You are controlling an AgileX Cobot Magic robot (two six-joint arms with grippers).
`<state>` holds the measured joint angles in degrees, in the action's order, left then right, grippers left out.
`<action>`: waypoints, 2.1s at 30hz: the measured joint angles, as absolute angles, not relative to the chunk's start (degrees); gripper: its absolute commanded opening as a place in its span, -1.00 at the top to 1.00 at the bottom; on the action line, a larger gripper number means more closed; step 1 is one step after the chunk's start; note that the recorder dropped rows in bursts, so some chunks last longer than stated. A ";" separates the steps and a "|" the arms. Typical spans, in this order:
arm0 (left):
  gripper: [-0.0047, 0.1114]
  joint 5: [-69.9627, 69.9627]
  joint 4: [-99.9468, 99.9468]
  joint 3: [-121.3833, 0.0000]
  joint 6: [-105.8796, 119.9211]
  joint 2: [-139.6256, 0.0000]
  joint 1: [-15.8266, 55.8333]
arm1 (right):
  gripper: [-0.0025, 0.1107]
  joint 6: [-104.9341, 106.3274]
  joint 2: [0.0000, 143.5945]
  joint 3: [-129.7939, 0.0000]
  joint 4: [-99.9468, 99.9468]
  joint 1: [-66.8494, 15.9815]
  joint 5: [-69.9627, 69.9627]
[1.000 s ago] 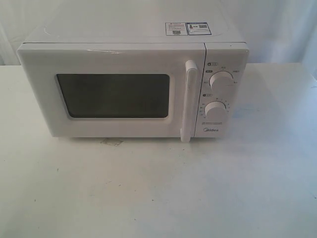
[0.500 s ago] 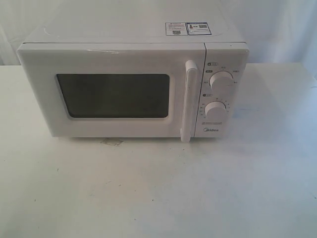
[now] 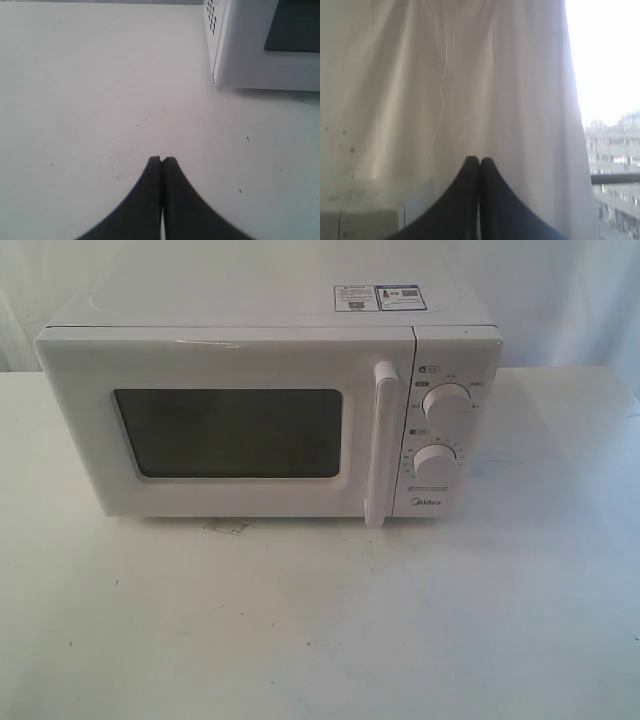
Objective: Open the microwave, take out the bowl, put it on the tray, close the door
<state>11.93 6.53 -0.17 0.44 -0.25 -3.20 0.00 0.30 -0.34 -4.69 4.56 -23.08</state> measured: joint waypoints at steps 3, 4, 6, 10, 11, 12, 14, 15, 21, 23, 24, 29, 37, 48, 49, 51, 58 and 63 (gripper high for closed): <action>0.92 11.93 6.53 -0.17 0.44 -0.25 -3.20 | 0.96 0.00 0.27 -0.34 -4.69 4.56 -31.06; 0.92 11.93 6.53 -0.17 0.44 -0.25 -3.20 | 0.96 0.00 0.27 -0.34 -4.69 4.56 -33.63; 0.92 11.93 6.53 -0.17 0.44 -0.25 -3.20 | 0.96 0.00 0.27 -0.34 -4.69 4.56 -36.64; 0.92 11.93 6.53 -0.17 0.44 -0.25 -3.20 | 0.96 0.00 0.27 -0.34 -4.69 4.56 -35.69; 0.92 11.93 6.53 -0.17 0.44 -0.25 -3.20 | 0.96 0.00 0.27 -0.63 -4.69 4.56 -33.78; 0.92 11.93 6.53 -0.17 0.44 -0.25 -3.20 | 0.96 0.00 0.27 -1.10 -4.69 4.56 -32.17; 0.92 11.93 6.53 -0.17 0.44 -0.25 -3.20 | 0.96 0.00 0.27 -2.76 -4.69 4.56 -28.19; 0.92 11.93 6.53 -0.17 0.44 -0.25 -3.20 | 0.96 0.00 0.27 -3.62 -4.69 4.56 -26.24; 0.92 11.93 6.53 -0.17 0.44 -0.25 -3.20 | 0.96 4.33 8.13 -12.11 -4.56 4.56 -16.05; 0.92 11.93 6.53 -0.17 0.44 -0.25 -3.20 | 0.96 4.72 12.72 -15.36 -4.46 4.56 -12.42; 0.92 11.93 6.53 -0.17 0.44 -0.25 -3.20 | 0.96 4.62 14.57 -16.47 -4.46 4.56 -11.11; 0.92 11.93 6.53 -0.17 0.44 -0.25 -3.20 | 0.96 1.87 22.59 -19.47 -4.46 4.56 -9.99; 0.92 11.93 6.53 -0.17 0.44 -0.25 -3.20 | 0.96 1.11 23.72 -19.56 -4.46 4.56 -13.69; 0.92 11.93 6.53 -0.17 0.44 -0.25 -3.20 | 0.96 1.11 32.30 -19.79 -3.09 4.56 -15.78; 0.92 11.93 6.53 -0.17 0.44 -0.25 -3.20 | 0.96 0.61 34.45 -19.79 -2.81 4.56 -14.53; 0.92 11.93 6.53 -0.17 0.44 -0.25 -3.20 | 0.96 -1.60 41.04 -20.43 -2.56 4.42 -9.26; 0.92 11.93 6.53 -0.17 0.44 -0.25 -3.20 | 0.96 9.88 56.89 -29.71 -2.66 -11.88 9.19; 0.92 11.93 6.53 -0.17 0.44 -0.25 -3.20 | 0.96 20.21 61.92 -33.71 -14.95 -21.82 20.94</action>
